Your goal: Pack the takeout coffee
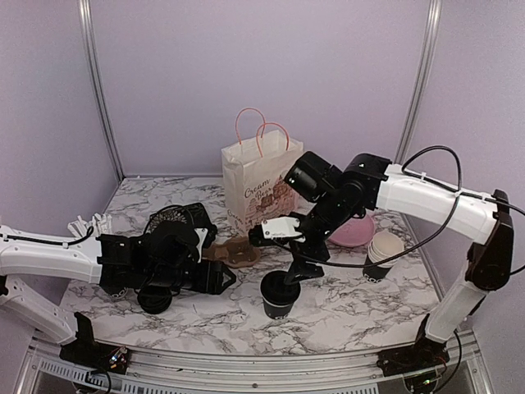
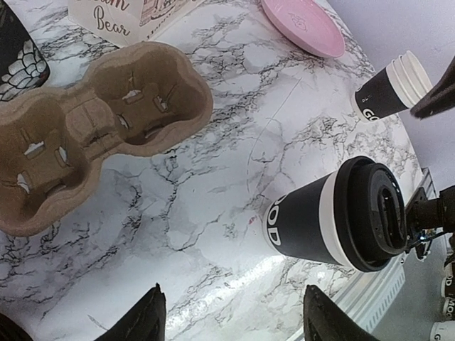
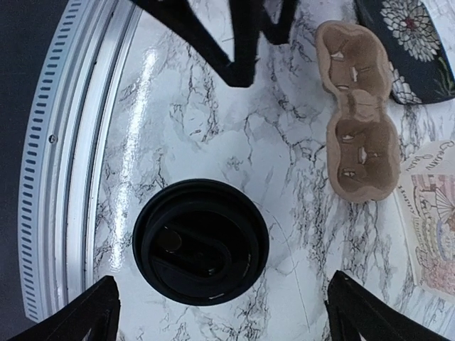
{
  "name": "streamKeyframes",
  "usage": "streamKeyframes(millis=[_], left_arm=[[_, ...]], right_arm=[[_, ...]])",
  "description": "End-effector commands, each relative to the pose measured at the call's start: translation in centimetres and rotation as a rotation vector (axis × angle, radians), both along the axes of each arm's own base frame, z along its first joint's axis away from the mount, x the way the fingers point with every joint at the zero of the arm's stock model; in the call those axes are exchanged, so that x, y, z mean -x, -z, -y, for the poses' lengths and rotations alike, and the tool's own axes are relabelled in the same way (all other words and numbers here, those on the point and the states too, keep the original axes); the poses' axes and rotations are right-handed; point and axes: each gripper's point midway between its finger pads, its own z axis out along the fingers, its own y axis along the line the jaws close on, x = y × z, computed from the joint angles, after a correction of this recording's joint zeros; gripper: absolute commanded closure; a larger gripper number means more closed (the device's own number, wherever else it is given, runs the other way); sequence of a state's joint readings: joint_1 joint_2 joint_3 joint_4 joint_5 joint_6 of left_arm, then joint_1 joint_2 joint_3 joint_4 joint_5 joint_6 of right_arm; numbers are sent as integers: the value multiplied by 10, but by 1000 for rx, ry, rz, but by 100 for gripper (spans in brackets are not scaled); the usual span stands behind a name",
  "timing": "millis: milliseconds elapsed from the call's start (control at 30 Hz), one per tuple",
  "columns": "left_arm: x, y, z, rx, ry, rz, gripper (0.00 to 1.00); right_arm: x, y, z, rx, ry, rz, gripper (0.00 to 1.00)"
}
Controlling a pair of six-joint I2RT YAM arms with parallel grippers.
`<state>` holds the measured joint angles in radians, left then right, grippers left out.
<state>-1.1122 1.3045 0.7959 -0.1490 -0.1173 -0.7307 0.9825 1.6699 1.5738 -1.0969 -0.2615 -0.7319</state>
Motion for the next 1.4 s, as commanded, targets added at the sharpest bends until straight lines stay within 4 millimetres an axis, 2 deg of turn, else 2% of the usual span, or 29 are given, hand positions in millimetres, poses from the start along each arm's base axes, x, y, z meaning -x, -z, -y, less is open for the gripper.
streamKeyframes(millis=[0, 100, 167, 300, 400, 567, 900, 1367], left_arm=[[4, -28, 19, 160, -5, -39, 33], [6, -30, 33, 239, 3, -82, 33], [9, -26, 41, 260, 17, -116, 35], [12, -18, 55, 290, 28, -170, 45], [13, -12, 63, 302, 34, -206, 50], [17, -8, 75, 316, 64, -234, 54], [13, 0, 84, 286, 86, -224, 55], [15, 13, 85, 261, 91, -243, 56]], right_arm=[[-32, -42, 15, -209, 169, -16, 1], [-53, -39, 34, -293, 308, -61, 1], [-58, -22, 47, -285, 394, -141, 5], [-55, 10, 65, -262, 488, -342, 28], [-44, 28, 71, -252, 509, -468, 33], [-29, 38, 64, -270, 480, -595, 37], [-36, 58, 60, -221, 496, -635, 40], [-23, 57, 47, -242, 439, -778, 43]])
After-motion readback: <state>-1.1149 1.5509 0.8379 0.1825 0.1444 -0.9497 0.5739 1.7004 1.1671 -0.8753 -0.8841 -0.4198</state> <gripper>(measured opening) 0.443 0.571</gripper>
